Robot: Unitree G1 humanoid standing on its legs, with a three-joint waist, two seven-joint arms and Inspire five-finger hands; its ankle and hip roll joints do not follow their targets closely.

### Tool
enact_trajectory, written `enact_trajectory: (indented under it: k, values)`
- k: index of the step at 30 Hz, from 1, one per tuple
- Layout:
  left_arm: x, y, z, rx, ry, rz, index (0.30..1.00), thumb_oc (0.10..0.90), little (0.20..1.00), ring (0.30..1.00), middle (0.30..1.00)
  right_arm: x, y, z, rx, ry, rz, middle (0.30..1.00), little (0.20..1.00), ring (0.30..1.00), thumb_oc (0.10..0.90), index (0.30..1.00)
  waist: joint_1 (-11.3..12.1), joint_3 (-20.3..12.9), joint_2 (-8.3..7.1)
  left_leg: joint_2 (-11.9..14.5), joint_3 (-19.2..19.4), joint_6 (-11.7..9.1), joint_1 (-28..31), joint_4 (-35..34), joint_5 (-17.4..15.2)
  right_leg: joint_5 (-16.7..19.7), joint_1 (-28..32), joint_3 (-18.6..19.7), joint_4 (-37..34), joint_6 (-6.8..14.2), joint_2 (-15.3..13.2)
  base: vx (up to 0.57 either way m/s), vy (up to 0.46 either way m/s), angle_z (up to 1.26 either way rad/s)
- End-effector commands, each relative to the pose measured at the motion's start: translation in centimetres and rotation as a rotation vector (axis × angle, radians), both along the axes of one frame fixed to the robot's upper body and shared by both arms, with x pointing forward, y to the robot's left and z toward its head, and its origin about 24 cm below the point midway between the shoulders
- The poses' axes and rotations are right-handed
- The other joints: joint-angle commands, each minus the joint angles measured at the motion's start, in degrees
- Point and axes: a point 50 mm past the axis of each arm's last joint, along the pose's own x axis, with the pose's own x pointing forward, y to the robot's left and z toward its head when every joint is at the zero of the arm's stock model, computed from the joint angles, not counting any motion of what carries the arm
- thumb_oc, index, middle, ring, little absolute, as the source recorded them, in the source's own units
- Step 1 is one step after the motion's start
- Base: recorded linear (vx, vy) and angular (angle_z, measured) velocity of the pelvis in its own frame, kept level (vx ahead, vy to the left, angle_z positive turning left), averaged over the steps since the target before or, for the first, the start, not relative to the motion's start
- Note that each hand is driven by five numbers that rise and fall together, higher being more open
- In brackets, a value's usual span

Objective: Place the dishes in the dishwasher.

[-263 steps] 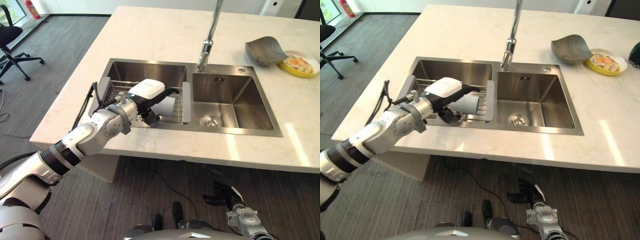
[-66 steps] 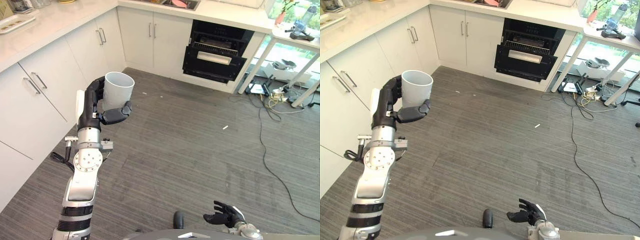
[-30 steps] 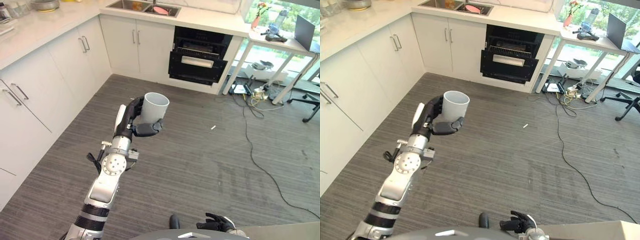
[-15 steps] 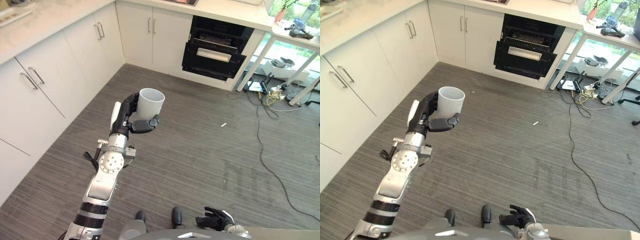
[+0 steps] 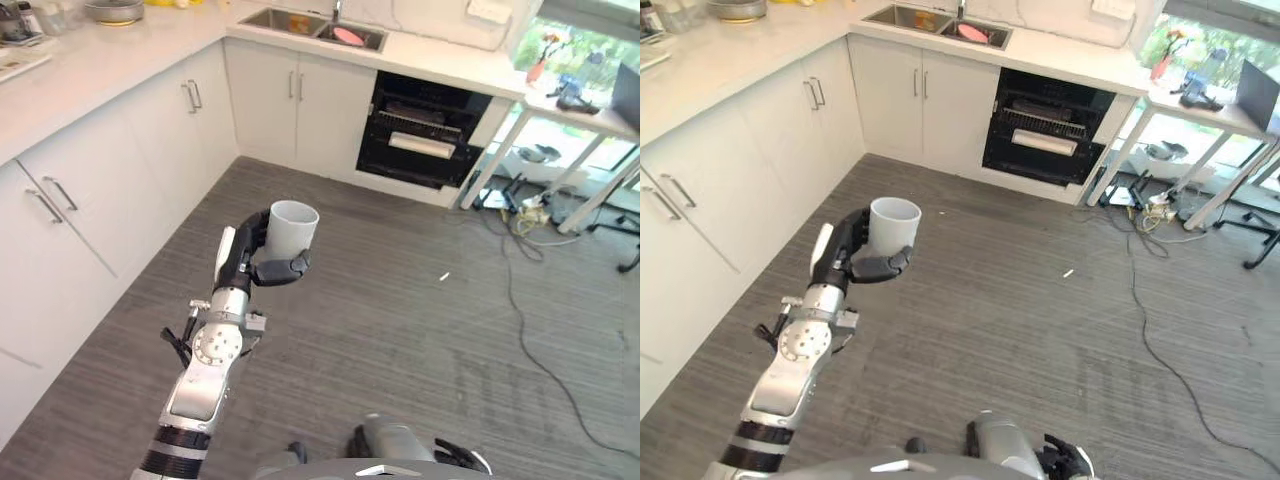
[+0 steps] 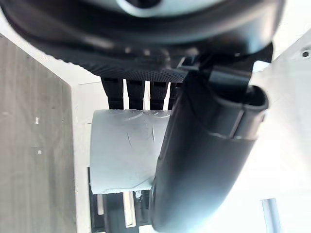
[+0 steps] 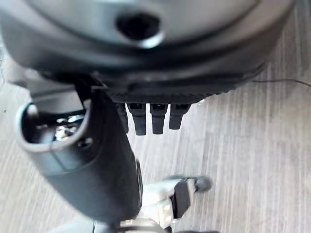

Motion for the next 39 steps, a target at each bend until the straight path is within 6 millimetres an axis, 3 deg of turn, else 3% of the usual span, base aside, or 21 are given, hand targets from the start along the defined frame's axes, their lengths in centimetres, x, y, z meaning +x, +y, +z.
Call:
enact_trajectory:
  k: [1,2,5,7,9,12,14,15,16,17,18,19,21,23,24,25,28,29,34,36,39]
  values:
    - [-0.2,-1.1,7.5,-0.035,-0.379,-0.072,0.300,0.400,0.300,0.300,0.300,0.7,0.9,-0.2,0.024,0.004,0.039,0.900,0.900,0.900,0.800,0.900,-2.37,0.94,-0.02,-1.20,-5.86,-6.90,7.74,-9.20,7.68,10.24,7.02,-0.33,-22.98,-3.93,3.16,0.62,0.200,0.63]
    - [-0.1,-1.2,7.4,-0.036,-0.374,-0.073,0.300,0.400,0.300,0.300,0.300,-0.1,0.8,-0.3,0.023,0.027,0.026,0.900,0.900,0.900,0.800,0.900,-3.57,1.24,0.02,-1.70,-7.04,-6.28,8.87,-9.20,6.84,10.17,3.84,1.08,-26.58,-4.46,3.57,0.14,0.060,0.64]
    - [0.4,-1.5,7.3,-0.032,-0.368,-0.083,0.300,0.400,0.300,0.300,0.300,-1.8,0.2,-0.4,0.011,0.087,0.003,0.900,0.900,0.900,0.800,0.900,-6.72,1.85,1.21,-0.77,-9.70,-6.13,11.65,-9.20,5.87,11.23,-1.53,-1.15,-32.42,-4.72,2.08,0.38,0.088,0.78]
    - [0.3,-1.7,6.9,-0.038,-0.352,-0.083,0.300,0.400,0.300,0.300,0.300,-3.2,-0.1,-0.5,0.005,0.129,-0.012,0.900,0.900,0.900,0.800,0.900,-7.57,1.27,1.64,-0.80,-10.77,-6.07,13.95,-9.20,5.87,11.99,-2.40,-3.03,-31.22,-4.42,2.08,0.38,-0.033,1.07]
    - [0.2,-2.0,7.3,-0.040,-0.368,-0.093,0.300,0.400,0.300,0.300,0.300,-4.8,-0.5,-0.4,-0.006,0.164,-0.038,0.900,0.900,0.900,0.800,0.900,-8.91,-0.76,2.08,-0.32,-11.61,-5.56,15.92,-9.20,6.97,12.64,-0.12,-0.08,-31.27,-4.52,2.82,0.54,-0.100,0.78]
    - [0.2,-2.0,7.4,-0.045,-0.374,-0.091,0.300,0.400,0.300,0.300,0.300,-4.8,-1.0,-0.3,-0.018,0.170,-0.044,0.900,0.900,0.900,0.800,0.900,-10.28,-2.12,2.94,0.34,-12.55,-5.59,17.83,-6.09,9.42,13.37,1.37,-0.44,-31.23,-4.16,3.07,0.47,-0.145,0.95]
    - [0.0,-1.9,7.2,-0.052,-0.369,-0.089,0.300,0.400,0.300,0.300,0.300,-3.9,-1.6,-0.1,-0.019,0.130,-0.056,0.900,0.900,0.900,0.800,0.900,-10.46,-3.16,-0.20,-1.77,-8.59,-7.57,13.56,10.65,9.09,14.25,7.29,-1.58,-33.37,-3.66,-0.27,0.68,-0.310,0.23]
    - [0.0,-2.0,7.2,-0.048,-0.373,-0.100,0.300,0.400,0.300,0.300,0.300,-2.2,-1.7,0.0,-0.028,0.072,-0.027,0.900,0.900,0.900,0.800,0.900,-8.29,-2.56,-4.48,-6.31,-7.48,-8.66,6.78,28.25,6.64,14.24,11.66,0.24,-33.88,-3.70,-3.57,0.52,-0.260,0.33]
    - [0.0,-2.0,7.2,-0.048,-0.373,-0.100,0.300,0.400,0.300,0.300,0.300,-2.2,-1.7,0.0,-0.028,0.072,-0.027,0.900,0.900,0.900,0.800,0.900,-8.28,-2.57,-4.43,-6.27,-7.47,-8.66,6.73,28.34,6.58,14.24,11.63,0.23,-33.88,-3.71,-3.52,0.46,-0.295,0.19]
    - [0.0,-1.9,7.2,-0.045,-0.374,-0.108,0.300,0.400,0.300,0.300,0.300,-1.1,-1.9,0.2,-0.037,0.033,-0.011,0.900,0.900,0.900,0.800,0.900,-6.64,-1.93,-6.95,-8.67,-6.92,-9.79,3.96,32.52,5.70,14.11,13.82,1.03,-34.54,-3.49,-5.06,0.10,-0.108,-0.06]
    - [0.0,-2.0,7.2,-0.044,-0.374,-0.109,0.300,0.400,0.300,0.300,0.300,-1.1,-1.8,0.2,-0.037,0.033,-0.012,0.900,0.900,0.900,0.800,0.900,-6.44,-1.75,-6.79,-8.45,-6.75,-9.79,3.86,33.03,5.37,14.12,13.85,1.11,-34.47,-3.51,-4.80,0.35,-0.201,-0.17]
    - [0.0,-2.0,7.1,-0.037,-0.375,-0.125,0.300,0.400,0.300,0.300,0.300,0.5,-1.8,0.5,-0.038,-0.031,-0.006,0.900,0.900,0.900,0.800,0.900,-4.72,-1.04,-6.98,-5.45,-3.32,-9.25,-0.69,28.84,5.23,12.80,17.00,2.24,-34.97,-3.62,-3.69,0.38,-0.092,-0.01]
    - [-0.1,-2.2,7.0,-0.041,-0.372,-0.131,0.300,0.400,0.300,0.300,0.300,1.0,-1.6,0.6,-0.033,-0.053,-0.012,0.900,0.900,0.900,0.800,0.900,-3.61,-0.74,-6.23,-4.05,-2.62,-9.36,-1.94,24.30,5.00,12.56,18.11,2.58,-34.97,-3.73,-2.75,0.36,-0.046,-0.07]
    - [-0.2,-2.1,6.7,-0.054,-0.365,-0.131,0.300,0.400,0.300,0.300,0.300,1.9,-1.1,0.6,-0.026,-0.081,0.005,0.900,0.900,0.900,0.800,0.900,-1.83,-0.44,-5.53,-3.12,-2.82,-8.36,-3.02,14.00,5.86,12.50,19.79,3.43,-34.97,-3.84,-1.10,0.47,0.049,-0.23]
    - [-0.2,-1.6,6.5,-0.020,-0.365,-0.112,0.300,0.400,0.300,0.300,0.300,2.3,-0.5,0.6,-0.021,-0.079,0.032,0.900,0.900,0.900,0.800,0.900,1.61,0.33,-5.20,-0.90,-5.71,-5.85,-5.41,-3.95,7.62,11.14,22.93,6.53,-34.97,-4.06,0.07,0.63,0.101,-0.44]
    - [-0.4,-1.4,6.4,-0.008,-0.361,-0.106,0.300,0.400,0.300,0.300,0.300,2.1,-0.4,0.5,-0.017,-0.071,0.039,0.900,0.900,0.900,0.800,0.900,3.39,0.46,-5.49,0.07,-7.64,-5.61,-7.48,-8.42,8.80,10.45,24.28,7.94,-34.97,-4.12,0.10,0.55,0.101,-1.06]
    - [-0.5,-1.3,5.9,-0.014,-0.347,-0.099,0.300,0.400,0.300,0.300,0.300,1.5,-0.1,0.3,-0.013,-0.048,0.050,0.900,0.900,0.900,0.800,0.900,5.41,0.83,-6.24,1.86,-9.27,-6.36,-12.08,-9.20,9.48,10.02,25.36,9.64,-34.97,-4.23,-0.42,0.22,0.101,-1.71]
    - [-0.4,-1.8,5.6,-0.036,-0.340,-0.114,0.300,0.400,0.300,0.300,0.300,0.6,-0.6,0.2,-0.015,-0.019,0.019,0.900,0.900,0.900,0.800,0.900,6.14,0.14,-6.72,2.90,-7.87,-7.79,-12.92,-9.11,10.61,9.98,26.81,11.78,-34.97,-4.46,-1.15,0.38,0.317,-0.85]
    - [-0.3,-3.2,5.9,-0.050,-0.362,-0.168,0.300,0.400,0.300,0.300,0.300,-1.6,-1.1,-0.1,-0.019,0.045,-0.055,0.900,0.900,0.900,0.800,0.900,3.91,-1.59,-6.14,3.37,-6.86,-8.74,-9.55,-9.20,12.60,10.12,26.25,12.62,-28.52,-4.67,-2.45,0.21,0.333,-0.74]
    - [-0.5,-4.0,5.6,-0.028,-0.362,-0.203,0.300,0.400,0.300,0.300,0.300,-3.5,-0.4,-0.3,-0.001,0.093,-0.077,0.900,0.900,0.900,0.800,0.900,1.87,-1.42,-4.08,3.51,-6.87,-8.66,-6.09,-9.20,12.33,9.36,21.16,11.59,-13.14,-4.30,2.25,0.24,0.426,-0.89]
    - [-1.0,-5.7,4.7,-0.035,-0.358,-0.254,0.300,0.400,0.300,0.300,0.300,-3.6,0.5,-0.5,0.014,0.109,0.026,0.900,0.900,0.900,0.800,0.900,-0.43,2.72,-0.23,6.50,-6.59,-8.47,-0.72,-9.20,11.36,5.29,12.33,6.39,8.28,-4.72,9.13,0.18,0.323,-0.44]
